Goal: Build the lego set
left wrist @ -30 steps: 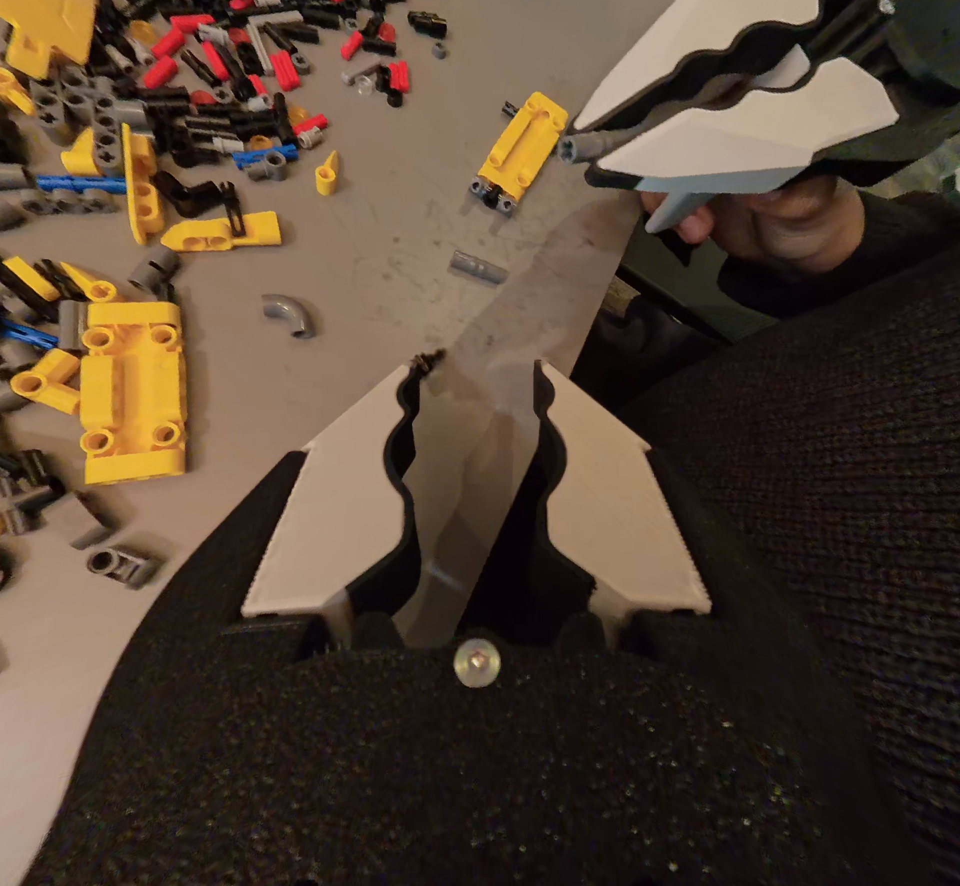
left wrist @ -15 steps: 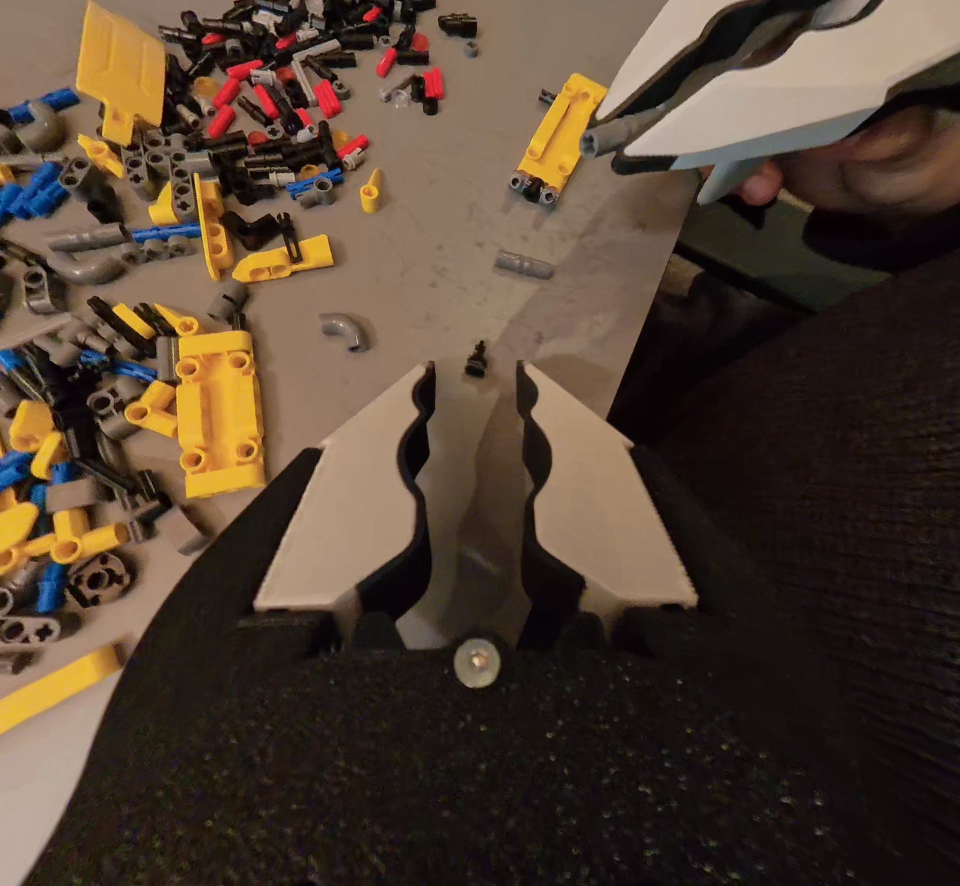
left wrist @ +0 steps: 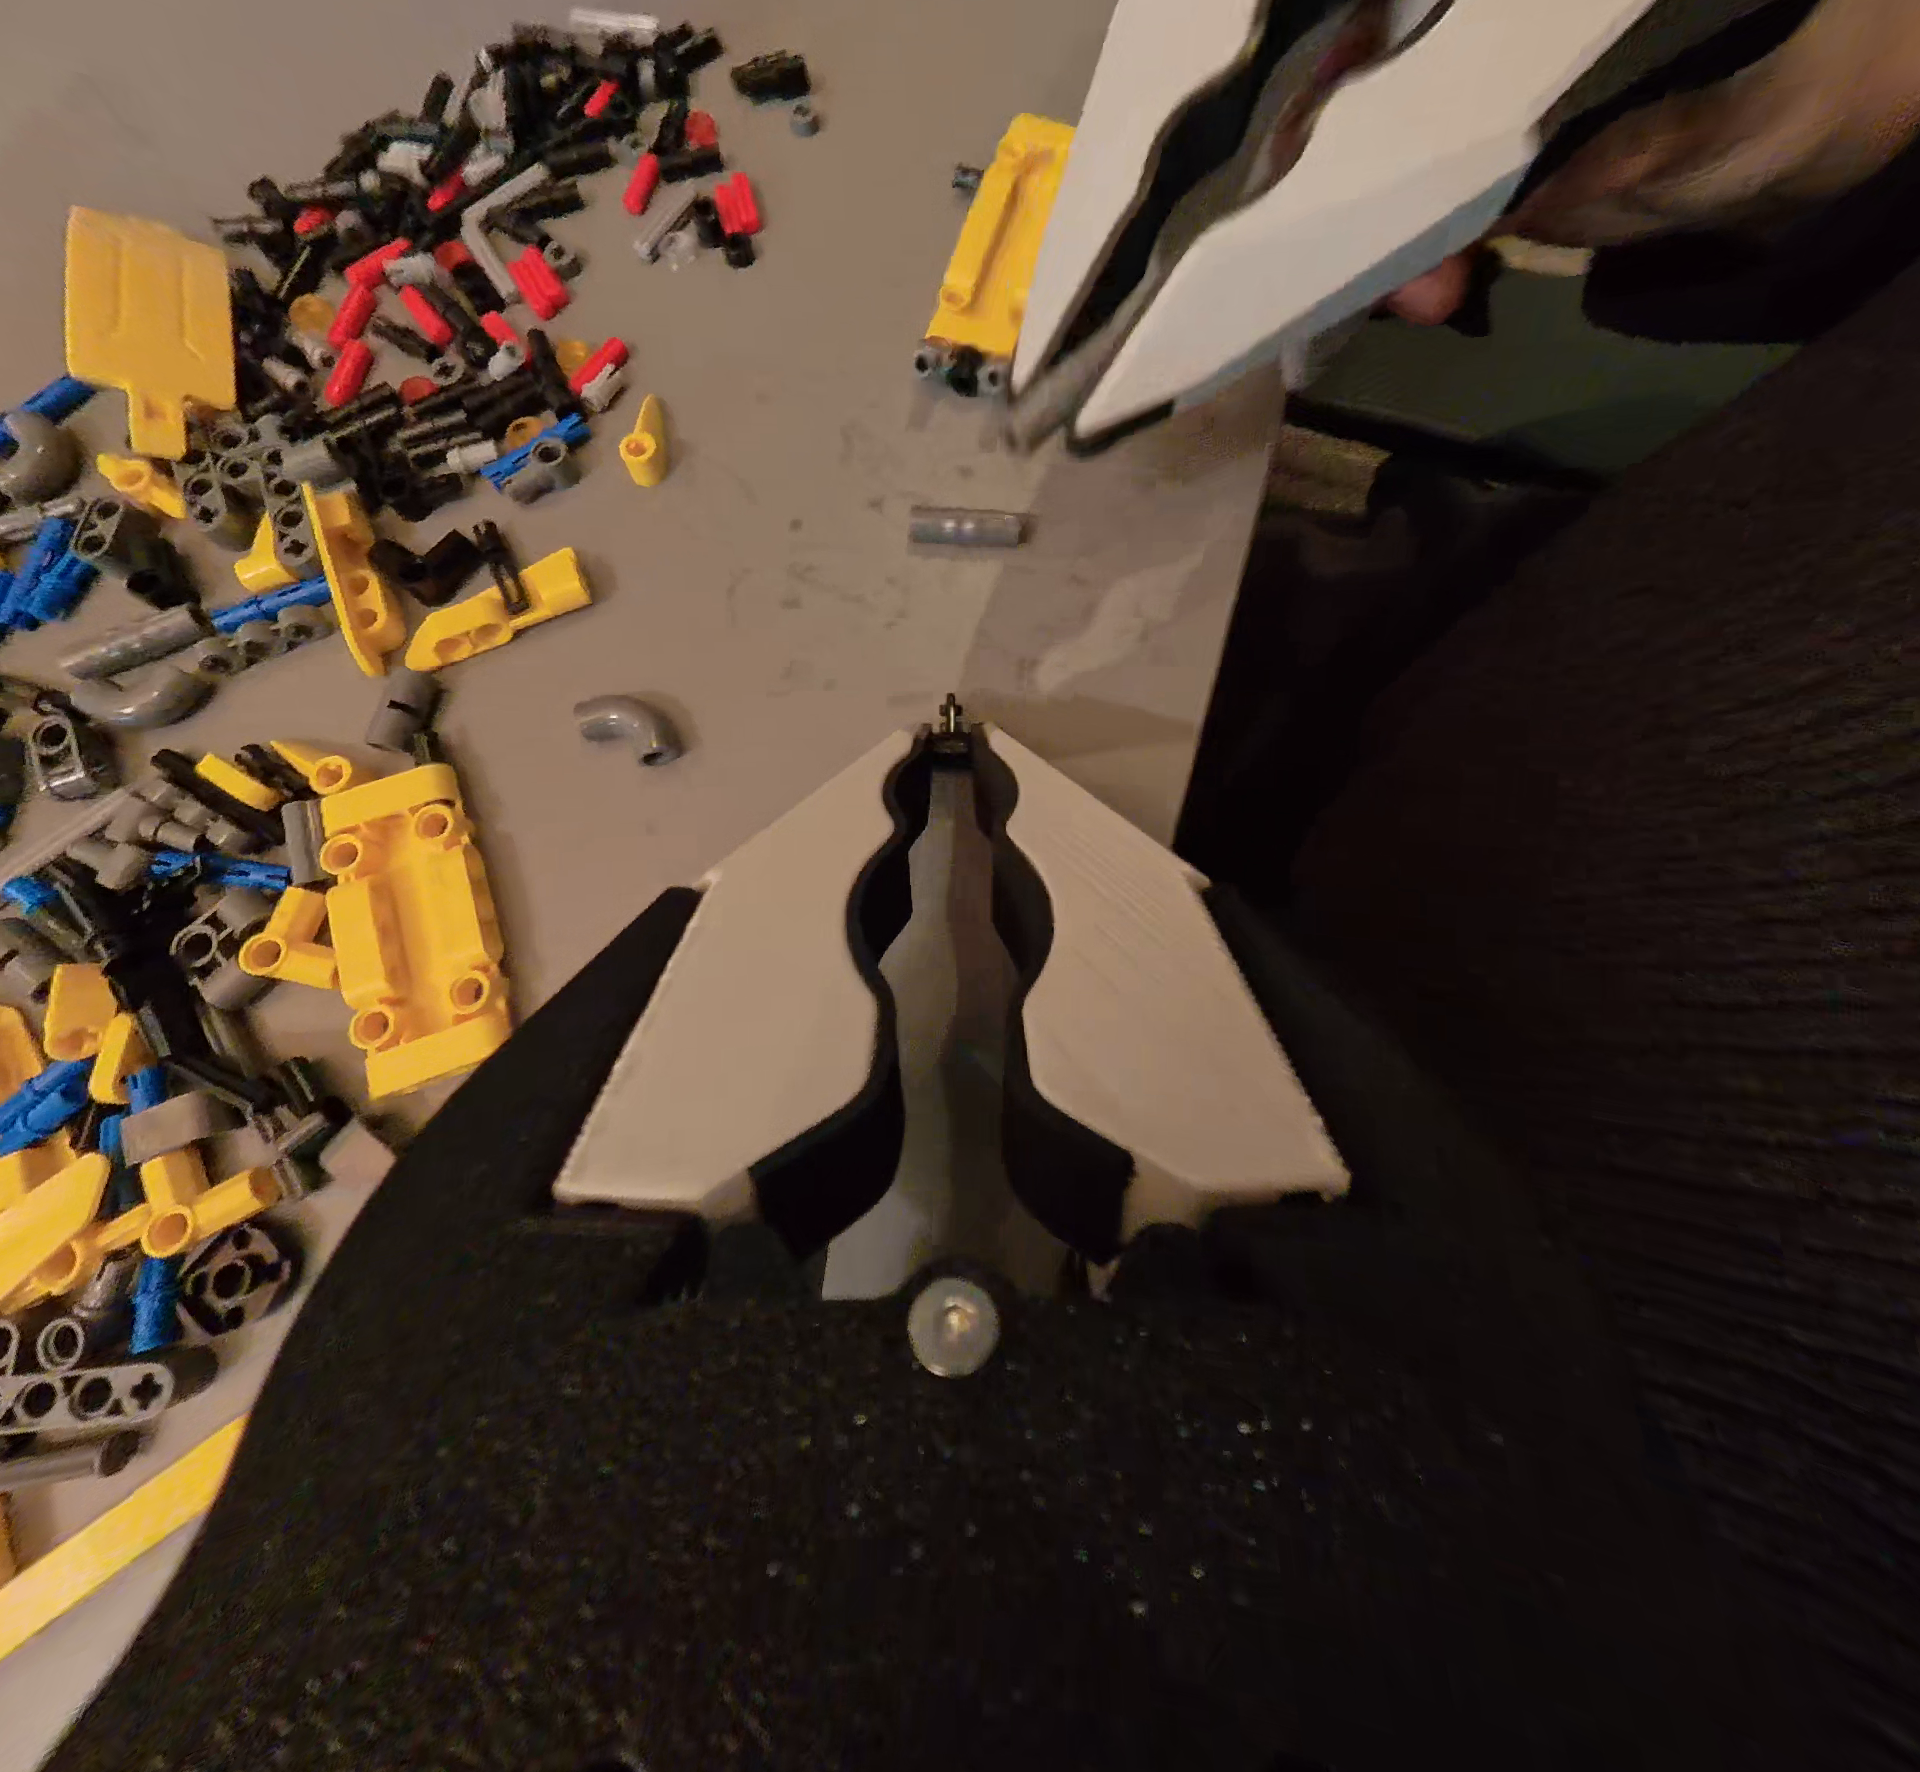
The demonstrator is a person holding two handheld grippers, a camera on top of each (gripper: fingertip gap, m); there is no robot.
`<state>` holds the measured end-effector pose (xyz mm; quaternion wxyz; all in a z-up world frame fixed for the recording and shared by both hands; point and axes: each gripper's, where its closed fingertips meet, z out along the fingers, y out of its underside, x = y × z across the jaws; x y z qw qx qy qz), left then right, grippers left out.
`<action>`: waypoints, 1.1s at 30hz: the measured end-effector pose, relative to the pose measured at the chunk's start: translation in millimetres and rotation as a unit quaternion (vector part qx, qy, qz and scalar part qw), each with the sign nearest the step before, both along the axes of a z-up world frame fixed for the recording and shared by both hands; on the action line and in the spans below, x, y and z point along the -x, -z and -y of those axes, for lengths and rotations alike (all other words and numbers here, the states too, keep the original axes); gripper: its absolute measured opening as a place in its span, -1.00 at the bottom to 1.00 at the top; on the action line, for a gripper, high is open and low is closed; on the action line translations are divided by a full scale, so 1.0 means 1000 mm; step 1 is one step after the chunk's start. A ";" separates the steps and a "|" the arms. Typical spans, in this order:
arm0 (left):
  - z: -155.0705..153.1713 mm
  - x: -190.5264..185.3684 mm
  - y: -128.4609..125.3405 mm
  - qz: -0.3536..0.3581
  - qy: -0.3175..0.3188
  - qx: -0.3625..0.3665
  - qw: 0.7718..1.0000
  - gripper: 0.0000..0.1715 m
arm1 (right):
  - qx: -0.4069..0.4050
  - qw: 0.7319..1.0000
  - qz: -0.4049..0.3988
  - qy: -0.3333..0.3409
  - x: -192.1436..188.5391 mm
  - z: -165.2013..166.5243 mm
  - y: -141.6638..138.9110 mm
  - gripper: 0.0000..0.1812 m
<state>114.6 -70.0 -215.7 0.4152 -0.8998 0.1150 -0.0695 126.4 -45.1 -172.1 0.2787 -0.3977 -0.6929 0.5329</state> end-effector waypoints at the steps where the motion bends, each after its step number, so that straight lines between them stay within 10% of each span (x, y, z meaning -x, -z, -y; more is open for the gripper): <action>1: 0.003 -0.004 -0.004 0.005 0.011 -0.012 1.000 -0.93 | -0.002 1.000 0.019 -0.022 -0.004 0.005 0.006 -0.93; 13: 0.047 -0.078 -0.039 0.148 0.122 -0.064 0.979 -0.94 | 0.124 0.964 0.065 -0.227 -0.067 0.063 -0.003 -0.94; 33: 0.059 -0.106 -0.037 0.216 0.124 -0.072 0.966 -0.94 | 0.168 0.939 0.126 -0.273 -0.093 0.080 0.007 -0.93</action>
